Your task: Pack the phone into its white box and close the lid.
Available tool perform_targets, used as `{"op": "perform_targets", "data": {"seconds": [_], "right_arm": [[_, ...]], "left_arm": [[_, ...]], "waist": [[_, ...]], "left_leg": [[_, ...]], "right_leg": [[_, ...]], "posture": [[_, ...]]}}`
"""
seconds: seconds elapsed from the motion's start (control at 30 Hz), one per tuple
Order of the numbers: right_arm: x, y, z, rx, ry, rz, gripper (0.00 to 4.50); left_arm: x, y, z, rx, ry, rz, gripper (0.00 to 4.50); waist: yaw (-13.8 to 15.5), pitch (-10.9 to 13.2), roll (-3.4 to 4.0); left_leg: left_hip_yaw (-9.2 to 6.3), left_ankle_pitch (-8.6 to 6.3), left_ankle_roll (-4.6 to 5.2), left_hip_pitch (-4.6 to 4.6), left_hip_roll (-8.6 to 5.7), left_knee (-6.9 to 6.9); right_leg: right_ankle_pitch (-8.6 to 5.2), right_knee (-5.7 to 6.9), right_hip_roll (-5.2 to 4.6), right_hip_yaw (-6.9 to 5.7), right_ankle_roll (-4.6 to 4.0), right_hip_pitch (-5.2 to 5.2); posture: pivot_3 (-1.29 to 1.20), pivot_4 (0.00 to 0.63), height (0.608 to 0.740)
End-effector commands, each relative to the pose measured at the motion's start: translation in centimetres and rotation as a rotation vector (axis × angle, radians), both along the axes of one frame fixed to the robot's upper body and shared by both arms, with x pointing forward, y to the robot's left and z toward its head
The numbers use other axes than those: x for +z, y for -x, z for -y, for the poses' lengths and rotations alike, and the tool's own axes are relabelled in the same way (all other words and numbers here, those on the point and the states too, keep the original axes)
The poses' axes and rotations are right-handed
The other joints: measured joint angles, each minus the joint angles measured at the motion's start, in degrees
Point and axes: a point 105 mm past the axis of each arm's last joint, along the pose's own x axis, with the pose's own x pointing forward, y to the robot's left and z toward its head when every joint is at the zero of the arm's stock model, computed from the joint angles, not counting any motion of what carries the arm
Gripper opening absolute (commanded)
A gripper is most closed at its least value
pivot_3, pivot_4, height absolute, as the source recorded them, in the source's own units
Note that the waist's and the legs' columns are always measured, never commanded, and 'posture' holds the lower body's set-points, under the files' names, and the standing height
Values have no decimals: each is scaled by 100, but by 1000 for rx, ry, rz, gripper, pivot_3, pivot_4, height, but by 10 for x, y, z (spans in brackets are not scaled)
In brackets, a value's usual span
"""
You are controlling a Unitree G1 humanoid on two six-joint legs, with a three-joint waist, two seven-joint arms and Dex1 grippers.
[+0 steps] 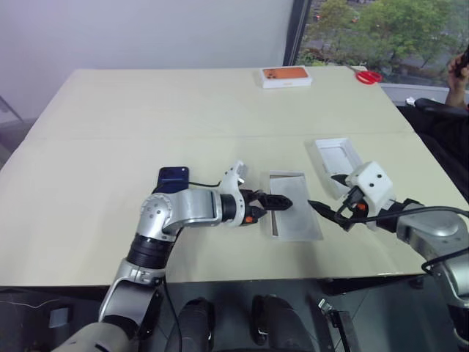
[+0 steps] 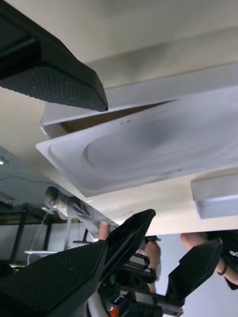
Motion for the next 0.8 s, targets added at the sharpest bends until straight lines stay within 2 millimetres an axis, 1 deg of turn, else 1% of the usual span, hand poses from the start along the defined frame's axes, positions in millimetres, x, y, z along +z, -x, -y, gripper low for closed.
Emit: {"op": "perform_targets", "data": {"seconds": [0.03, 0.1, 0.17, 0.2, 0.27, 0.3, 0.37, 0.4, 0.43, 0.47, 0.53, 0.6, 0.67, 0.73, 0.8], "right_arm": [[22, 3, 0, 13, -4, 57, 4500], [23, 5, -3, 38, -15, 42, 4500], [21, 7, -8, 63, -23, 12, 3949], [16, 7, -9, 68, -2, -18, 3643], [8, 7, -10, 68, 34, -58, 2685], [3, 4, -9, 45, 42, -93, 2167], [1, 2, -21, 59, 32, -122, 1160], [0, 2, -25, 67, 32, -133, 679], [0, 2, -29, 76, 29, -136, 150], [0, 1, -31, 77, 28, -141, 63], [-1, -13, -41, 38, 28, -144, 63], [-4, -28, -51, 6, 10, -155, 63], [-7, -36, -55, -23, 6, -177, 63], [-10, -39, -56, -39, 15, -191, 63], [-19, -46, -57, -75, 36, -213, 63]], "left_arm": [[30, -10, -28, 17, 20, 157, 4478], [43, -22, -51, 71, -78, 355, 4478], [51, -35, -70, 135, -196, 567, 4500], [53, -38, -79, 133, -226, 639, 4500], [53, -42, -91, 112, -282, 749, 4500], [52, -42, -99, 73, -336, 838, 4500], [46, -33, -109, -62, -437, 1025, 4500], [43, -29, -111, -123, -459, 1085, 4500], [41, -26, -111, -160, -455, 1108, 4500], [39, -25, -112, -180, -447, 1119, 4500], [31, -12, -116, -281, -432, 1160, 4500], [21, -2, -121, -357, -423, 1153, 4500], [17, 1, -124, -369, -403, 1140, 4500], [17, 2, -125, -370, -389, 1141, 4500], [15, 12, -125, -399, -346, 1128, 4500]], "waist": [[-13, 1, -2], [-13, 2, -1], [-8, 1, 1], [-4, -1, 4], [2, -1, 4], [10, -1, 4], [-27, 2, 6], [-26, 5, 12], [-17, 6, 13], [-7, 7, 12], [-3, 9, 9], [-39, 11, 13], [-33, 11, 13], [14, 12, 14], [5, 12, 14]], "left_leg": [[0, 0, 0, 0, 0, 0], [1, 0, 0, 0, 2, 0], [2, 0, -1, 0, -1, -2], [4, 0, -1, 1, -1, -4], [9, 0, -2, 1, 0, -7], [9, 0, -2, 0, 0, -8], [10, 0, -2, -3, 9, -8], [17, -1, -2, -4, 12, -12], [22, -1, -2, -4, 16, -16], [22, -1, -2, -8, 18, -16], [16, -1, -2, -17, 21, -15], [23, -2, -1, -17, 26, -14], [24, -2, 0, -19, 28, -16], [19, -2, 1, -34, 28, -16], [10, -1, 1, -72, 24, -6]], "right_leg": [[0, 0, 0, 0, -1, 0], [-1, 0, 11, 0, -2, -1], [-2, -4, 20, -4, -5, -1], [-3, -7, 20, -4, -6, -1], [-4, -12, 20, -2, -9, -1], [-5, -16, 19, -3, -11, -1], [-4, -22, 16, -3, -13, -2], [-4, -24, 15, 2, -16, -9], [-3, -27, 13, 4, -18, -11], [-3, -28, 12, 4, -19, -15], [-3, -30, 11, 3, -20, -18], [3, -35, -2, 5, -29, -23], [4, -34, -5, 4, -30, -26], [3, -32, -5, -1, -28, -37], [4, -28, -4, -7, -24, -65]], "posture": [[0, 150, 740], [0, 150, 740], [0, 150, 740], [0, 150, 740], [0, 150, 740], [0, 150, 740], [0, 150, 740], [0, 150, 740], [0, 150, 740], [0, 150, 740], [0, 150, 740], [0, 150, 740], [0, 150, 740], [0, 150, 740], [0, 150, 740]]}}
